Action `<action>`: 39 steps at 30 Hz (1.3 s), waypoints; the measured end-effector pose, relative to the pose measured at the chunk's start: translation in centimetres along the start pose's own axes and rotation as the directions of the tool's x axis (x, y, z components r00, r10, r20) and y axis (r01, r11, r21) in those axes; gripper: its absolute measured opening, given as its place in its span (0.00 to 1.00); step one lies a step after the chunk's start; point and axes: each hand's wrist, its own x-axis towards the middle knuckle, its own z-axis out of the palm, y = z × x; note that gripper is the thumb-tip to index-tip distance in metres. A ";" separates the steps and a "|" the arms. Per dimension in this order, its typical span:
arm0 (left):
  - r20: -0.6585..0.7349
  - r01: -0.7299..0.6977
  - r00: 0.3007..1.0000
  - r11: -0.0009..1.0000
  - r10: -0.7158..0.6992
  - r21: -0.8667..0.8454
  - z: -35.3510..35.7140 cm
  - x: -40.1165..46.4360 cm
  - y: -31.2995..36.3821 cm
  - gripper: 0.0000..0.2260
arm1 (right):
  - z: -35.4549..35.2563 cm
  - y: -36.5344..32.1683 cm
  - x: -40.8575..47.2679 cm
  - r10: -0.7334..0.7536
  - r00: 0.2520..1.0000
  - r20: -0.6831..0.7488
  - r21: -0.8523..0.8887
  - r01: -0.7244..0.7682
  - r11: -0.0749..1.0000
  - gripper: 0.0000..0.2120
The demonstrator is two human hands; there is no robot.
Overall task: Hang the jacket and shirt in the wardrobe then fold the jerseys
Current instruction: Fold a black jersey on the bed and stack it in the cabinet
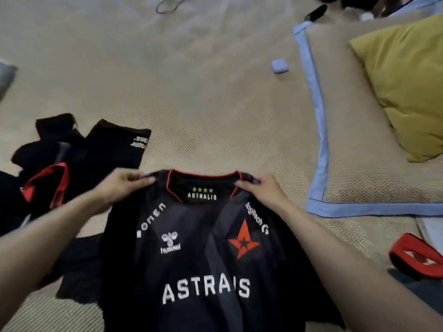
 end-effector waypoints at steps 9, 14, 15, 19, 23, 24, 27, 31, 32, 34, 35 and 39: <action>-0.052 0.039 0.998 0.969 -0.028 0.243 -3.6 12.4 2.8 0.19 | -1.6 -1.3 12.4 0.061 0.992 -0.107 0.200 -0.038 0.979 0.22; -0.112 -0.028 0.989 0.880 0.091 0.474 -3.7 15.8 4.5 0.17 | -1.6 -1.7 16.6 -0.034 0.957 -0.289 -0.066 0.015 0.998 0.35; -0.134 -0.043 0.982 0.853 0.131 0.521 -3.5 15.9 4.5 0.17 | -1.5 -2.0 16.4 -0.052 0.952 -0.302 -0.098 0.023 0.995 0.35; -0.248 -0.043 0.944 0.824 0.219 0.565 -1.7 15.2 4.4 0.19 | -2.2 -2.1 15.2 -0.042 0.983 -0.181 -0.032 0.037 0.999 0.28; -0.206 -0.076 0.950 0.818 0.233 0.571 -0.3 14.4 4.5 0.29 | -4.5 -2.3 15.1 0.079 0.997 0.014 0.081 -0.079 0.994 0.22; -0.205 -0.081 0.947 0.803 0.246 0.590 0.0 14.4 4.6 0.28 | -5.1 -2.3 14.8 0.134 0.989 0.068 0.092 -0.140 0.986 0.26; -0.213 -0.095 0.945 0.834 0.248 0.544 0.7 14.8 4.7 0.18 | -6.6 -2.1 12.6 0.343 0.880 0.330 -0.009 -0.360 0.933 0.30; -0.265 -0.068 0.941 0.886 0.209 0.458 1.1 15.2 4.8 0.11 | -9.0 0.2 8.6 0.556 0.554 0.619 -0.240 -0.540 0.806 0.28; -0.278 -0.059 0.940 0.897 0.198 0.437 1.1 15.3 4.8 0.10 | -9.6 1.2 7.7 0.582 0.516 0.629 -0.271 -0.556 0.786 0.30; -0.297 -0.044 0.937 0.904 0.186 0.426 1.1 15.6 4.9 0.11 | -10.5 2.3 5.7 0.592 0.548 0.591 -0.258 -0.566 0.783 0.27; -0.303 -0.034 0.936 0.900 0.181 0.434 1.1 15.8 4.8 0.12 | -10.9 2.7 4.7 0.564 0.603 0.564 -0.196 -0.566 0.801 0.23; -0.293 0.021 0.918 0.708 0.266 0.706 2.0 15.2 5.5 0.18 | -12.3 3.4 2.4 0.393 0.852 0.344 0.200 -0.476 0.856 0.21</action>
